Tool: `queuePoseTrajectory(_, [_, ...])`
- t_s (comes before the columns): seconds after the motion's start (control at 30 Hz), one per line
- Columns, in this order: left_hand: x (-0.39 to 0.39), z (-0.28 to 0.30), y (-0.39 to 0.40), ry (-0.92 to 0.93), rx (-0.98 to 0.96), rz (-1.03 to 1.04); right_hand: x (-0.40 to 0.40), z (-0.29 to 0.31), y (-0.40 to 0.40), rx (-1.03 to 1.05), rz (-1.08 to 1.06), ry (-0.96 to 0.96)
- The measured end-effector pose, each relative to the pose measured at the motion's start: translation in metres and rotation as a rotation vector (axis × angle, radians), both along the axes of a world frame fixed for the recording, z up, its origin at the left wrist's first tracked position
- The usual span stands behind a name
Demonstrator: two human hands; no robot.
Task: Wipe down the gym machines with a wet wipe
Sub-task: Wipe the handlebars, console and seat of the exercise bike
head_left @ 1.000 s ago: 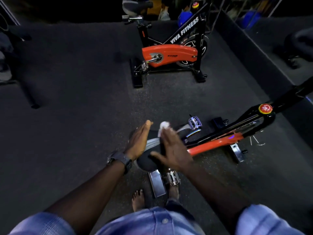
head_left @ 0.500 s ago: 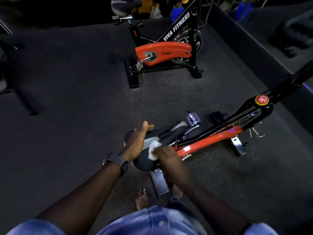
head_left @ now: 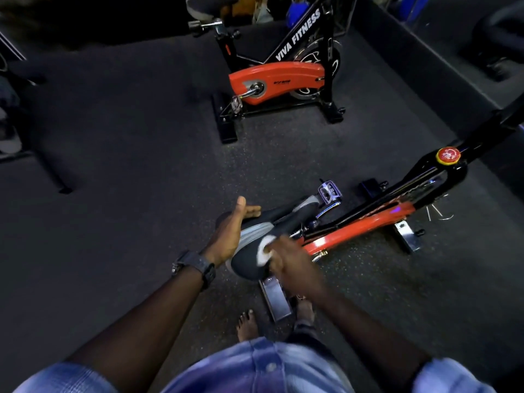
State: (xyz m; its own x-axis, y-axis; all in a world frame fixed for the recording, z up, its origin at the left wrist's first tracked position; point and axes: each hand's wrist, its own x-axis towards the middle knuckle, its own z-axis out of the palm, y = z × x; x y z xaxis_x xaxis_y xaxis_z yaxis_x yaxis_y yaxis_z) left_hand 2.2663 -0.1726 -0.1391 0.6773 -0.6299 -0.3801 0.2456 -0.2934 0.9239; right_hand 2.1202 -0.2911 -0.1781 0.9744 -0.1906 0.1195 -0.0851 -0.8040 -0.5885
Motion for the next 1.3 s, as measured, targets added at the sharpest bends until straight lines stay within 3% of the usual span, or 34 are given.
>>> queuePoseTrajectory(0.1, [0.0,-0.004,-0.001,0.02,-0.003,0.011,0.021,0.002,-0.055,0.014,-0.412,0.022])
queuePoseTrajectory(0.13, [-0.001,-0.006,0.0,0.022,-0.002,0.013,0.022,0.002,-0.053,0.029,-0.43,0.048])
queuePoseTrajectory(0.27, [-0.001,-0.004,0.002,0.009,-0.005,0.026,-0.003,0.005,0.038,-0.005,-0.01,0.042])
queuePoseTrajectory(0.4, [-0.001,0.004,0.006,0.01,-0.019,0.047,0.009,0.006,0.063,-0.233,0.287,0.001])
queuePoseTrajectory(0.53, [-0.002,0.007,0.01,0.023,-0.03,0.119,0.053,0.01,0.059,-0.265,0.177,-0.06])
queuePoseTrajectory(0.7, [0.006,0.011,0.02,0.054,-0.07,0.186,0.036,0.009,0.045,-0.4,0.492,-0.024])
queuePoseTrajectory(0.9, [0.01,0.012,0.031,0.07,-0.094,0.255,0.068,0.024,0.051,-0.358,0.339,0.01])
queuePoseTrajectory(1.1, [0.002,0.005,0.05,-0.026,-0.046,0.349,0.061,0.007,0.052,-0.439,0.583,-0.061])
queuePoseTrajectory(1.3, [-0.022,-0.005,0.062,0.179,-0.094,0.478,0.094,0.013,0.064,-0.426,0.554,-0.038])
